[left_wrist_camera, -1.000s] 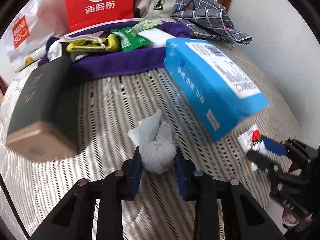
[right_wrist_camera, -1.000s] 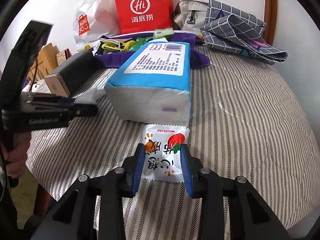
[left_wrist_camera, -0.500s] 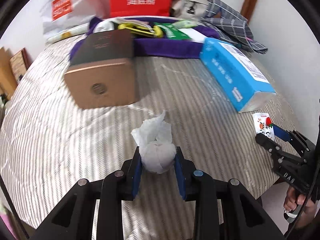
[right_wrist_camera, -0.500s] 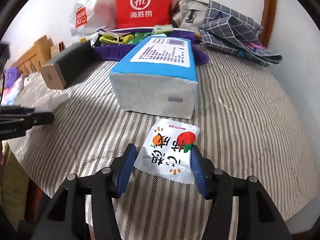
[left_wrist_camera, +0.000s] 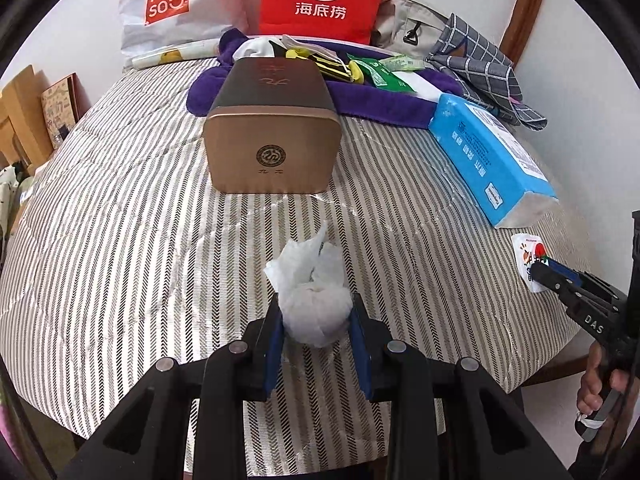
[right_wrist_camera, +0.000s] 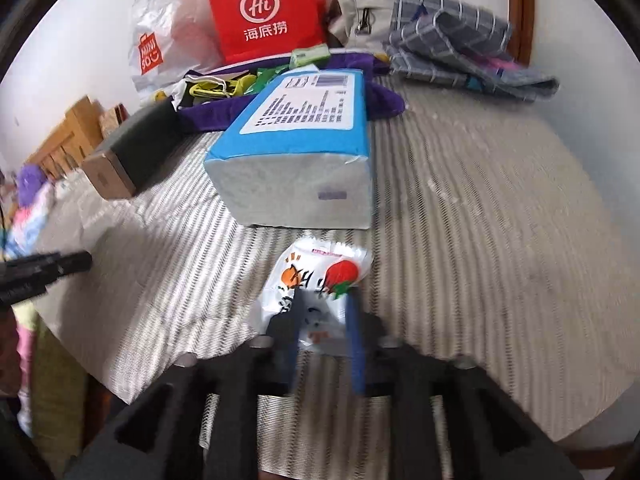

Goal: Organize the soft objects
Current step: 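Carry the white tissue and snack packet toward the purple towel with both grippers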

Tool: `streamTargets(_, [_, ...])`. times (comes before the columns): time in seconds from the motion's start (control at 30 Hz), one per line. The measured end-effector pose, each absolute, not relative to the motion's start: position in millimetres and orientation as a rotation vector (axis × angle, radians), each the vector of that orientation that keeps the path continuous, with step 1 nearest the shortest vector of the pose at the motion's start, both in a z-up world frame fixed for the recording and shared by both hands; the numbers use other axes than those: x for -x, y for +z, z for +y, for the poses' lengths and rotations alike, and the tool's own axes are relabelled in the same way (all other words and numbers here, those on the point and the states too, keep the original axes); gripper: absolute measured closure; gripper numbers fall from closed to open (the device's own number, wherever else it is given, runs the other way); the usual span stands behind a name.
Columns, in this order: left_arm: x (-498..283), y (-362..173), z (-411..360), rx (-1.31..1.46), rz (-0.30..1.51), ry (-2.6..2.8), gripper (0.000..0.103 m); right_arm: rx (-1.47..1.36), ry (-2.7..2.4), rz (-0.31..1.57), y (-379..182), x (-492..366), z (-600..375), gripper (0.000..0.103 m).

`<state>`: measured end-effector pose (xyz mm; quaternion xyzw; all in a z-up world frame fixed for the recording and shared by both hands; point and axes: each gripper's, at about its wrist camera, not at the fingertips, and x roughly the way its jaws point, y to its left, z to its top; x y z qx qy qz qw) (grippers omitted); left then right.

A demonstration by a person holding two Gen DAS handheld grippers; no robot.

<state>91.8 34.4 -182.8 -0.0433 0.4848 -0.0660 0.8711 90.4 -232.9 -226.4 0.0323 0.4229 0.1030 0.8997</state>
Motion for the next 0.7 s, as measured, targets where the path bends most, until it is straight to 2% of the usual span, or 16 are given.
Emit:
streamTargets(0.03, [-91.7, -182.6, 36.3, 0.096, 1.013, -0.134, 0.074, -0.079, 0.227, 0.877, -226.2, -91.9, -232.3, 0.058])
streamTargets(0.13, [-90.9, -181.2, 42.7, 0.113, 1.005, -0.125, 0.074, -0.035, 0.209, 0.842, -228.5, -90.9, -220.3, 0.048])
streamTargets(0.2, [-91.2, -179.5, 46.4, 0.118, 0.999, -0.121, 0.074, 0.027, 0.193, 0.824, -231.4, -89.6, -208.0, 0.037])
streamTargets(0.3, [-92.7, -178.3, 49.1, 0.117, 0.993, -0.117, 0.074, 0.055, 0.161, 0.802, -234.2, -87.6, -196.0, 0.034])
streamTargets(0.33, [-93.3, -178.3, 49.4, 0.119, 0.992, -0.116, 0.074, 0.051, 0.161, 0.799, -234.6, -87.6, -195.5, 0.037])
streamTargets(0.43, [-96.3, -180.2, 50.5, 0.128, 0.997, -0.117, 0.074, 0.066, 0.209, 0.790, -233.5, -85.4, -193.7, 0.057])
streamTargets(0.6, [-99.5, -181.6, 50.0, 0.133, 0.998, -0.125, 0.074, 0.083, 0.253, 0.808, -229.1, -84.2, -188.1, 0.072])
streamTargets(0.67, [-100.2, -179.3, 50.2, 0.131, 0.994, -0.126, 0.074, 0.074, 0.264, 0.803, -223.8, -81.8, -187.7, 0.084])
streamTargets(0.7, [-101.3, -178.1, 50.5, 0.131, 0.993, -0.127, 0.074, 0.073, 0.275, 0.808, -221.5, -81.0, -187.2, 0.084])
